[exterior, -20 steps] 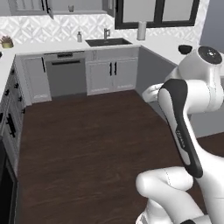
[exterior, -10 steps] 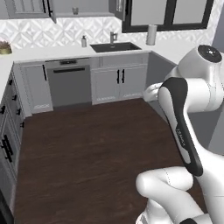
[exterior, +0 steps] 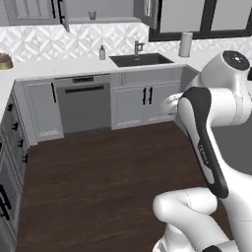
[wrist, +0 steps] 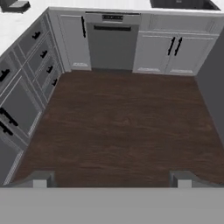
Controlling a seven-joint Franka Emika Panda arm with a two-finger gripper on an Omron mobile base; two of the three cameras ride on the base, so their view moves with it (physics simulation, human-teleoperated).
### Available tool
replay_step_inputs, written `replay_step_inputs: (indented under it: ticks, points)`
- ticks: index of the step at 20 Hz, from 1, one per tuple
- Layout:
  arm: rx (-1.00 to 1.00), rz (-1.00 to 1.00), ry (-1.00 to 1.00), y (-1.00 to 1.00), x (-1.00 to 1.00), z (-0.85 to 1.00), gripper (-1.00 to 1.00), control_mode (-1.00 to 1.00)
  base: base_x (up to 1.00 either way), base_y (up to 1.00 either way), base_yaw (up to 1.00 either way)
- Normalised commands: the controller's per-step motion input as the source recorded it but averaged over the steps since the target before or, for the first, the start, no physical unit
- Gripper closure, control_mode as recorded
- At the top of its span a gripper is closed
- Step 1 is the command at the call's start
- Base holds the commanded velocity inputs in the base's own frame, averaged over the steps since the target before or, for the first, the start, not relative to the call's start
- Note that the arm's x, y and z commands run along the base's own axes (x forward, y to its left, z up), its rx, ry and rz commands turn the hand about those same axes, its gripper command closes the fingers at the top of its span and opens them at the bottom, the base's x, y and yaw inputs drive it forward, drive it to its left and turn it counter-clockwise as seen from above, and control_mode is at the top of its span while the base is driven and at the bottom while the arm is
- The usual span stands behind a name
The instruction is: Gather all objects into one cabinet and sort the glasses and bowls to opposite sides.
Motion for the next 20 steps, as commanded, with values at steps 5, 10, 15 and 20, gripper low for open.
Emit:
replay_step_inputs:
  ticks: [5,10,15,20]
  points:
    - [0.00,0.00,0.00,0.00,0.00,0.00,-1.00,1.00,1.00,-0.11,0.02]
    - [0.00,0.00,0.00,0.00,0.00,0.00,-1.00,1.00,1.00,-0.28,0.00]
    - [0.00,0.00,0.00,0.00,0.00,0.00,-1.00,1.00,1.00,-0.19,0.00]
    - [0.00,0.00,0.00,0.00,0.00,0.00,-1.00,1.00,1.00,0.00,0.01]
